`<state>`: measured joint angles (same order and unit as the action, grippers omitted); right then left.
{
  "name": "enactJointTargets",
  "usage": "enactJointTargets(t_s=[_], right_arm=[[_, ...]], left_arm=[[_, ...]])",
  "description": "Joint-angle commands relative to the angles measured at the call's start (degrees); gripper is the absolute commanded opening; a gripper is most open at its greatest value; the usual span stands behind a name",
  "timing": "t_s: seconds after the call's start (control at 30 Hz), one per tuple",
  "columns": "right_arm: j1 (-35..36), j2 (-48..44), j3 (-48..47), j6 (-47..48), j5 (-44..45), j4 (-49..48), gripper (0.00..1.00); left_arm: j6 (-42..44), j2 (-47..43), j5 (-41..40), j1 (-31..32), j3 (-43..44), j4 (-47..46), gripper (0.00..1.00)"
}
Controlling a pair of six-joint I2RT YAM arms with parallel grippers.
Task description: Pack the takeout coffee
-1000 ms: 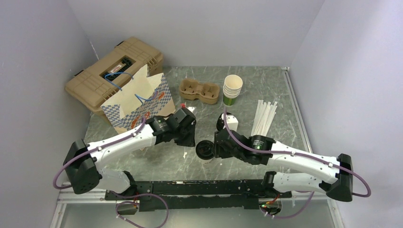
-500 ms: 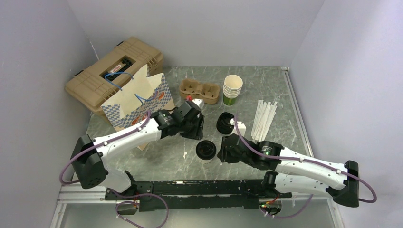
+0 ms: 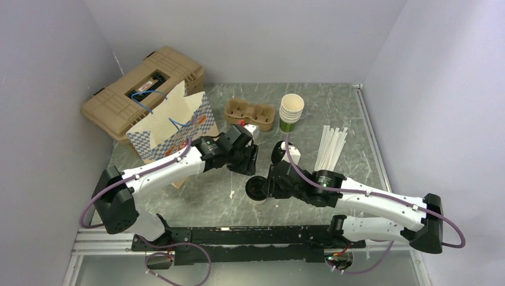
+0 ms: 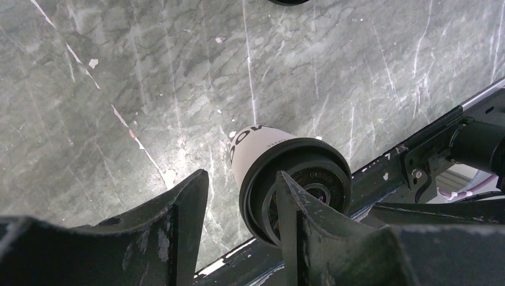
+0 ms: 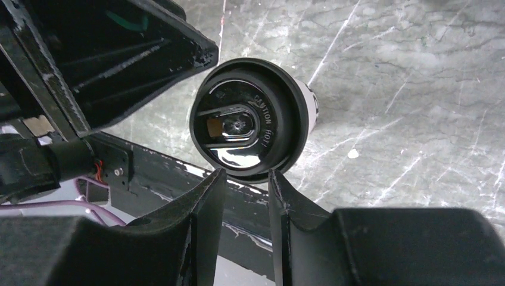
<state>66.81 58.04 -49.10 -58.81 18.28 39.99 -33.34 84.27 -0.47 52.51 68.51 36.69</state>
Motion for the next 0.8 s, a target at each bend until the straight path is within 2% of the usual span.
enactJointTargets(t_s=[0.0, 0.37, 0.77], right_arm=[[-0.01, 1.50, -2.84, -1.89, 2.11, -1.27, 0.36], [-0.01, 3.97, -1.80, -2.54, 0.73, -0.70, 0.32], [-0.01, 6.65, -1.20, -2.15, 0.79, 1.21, 0.28]], left_arm=[[1.85, 0.15, 2.48, -0.39, 0.98, -2.44, 0.51], [2.14, 0.91, 4.21, -0.93, -0.21, -3.34, 0.49], [1.52, 1.63, 6.13, -0.95, -2.72, -4.35, 0.35]])
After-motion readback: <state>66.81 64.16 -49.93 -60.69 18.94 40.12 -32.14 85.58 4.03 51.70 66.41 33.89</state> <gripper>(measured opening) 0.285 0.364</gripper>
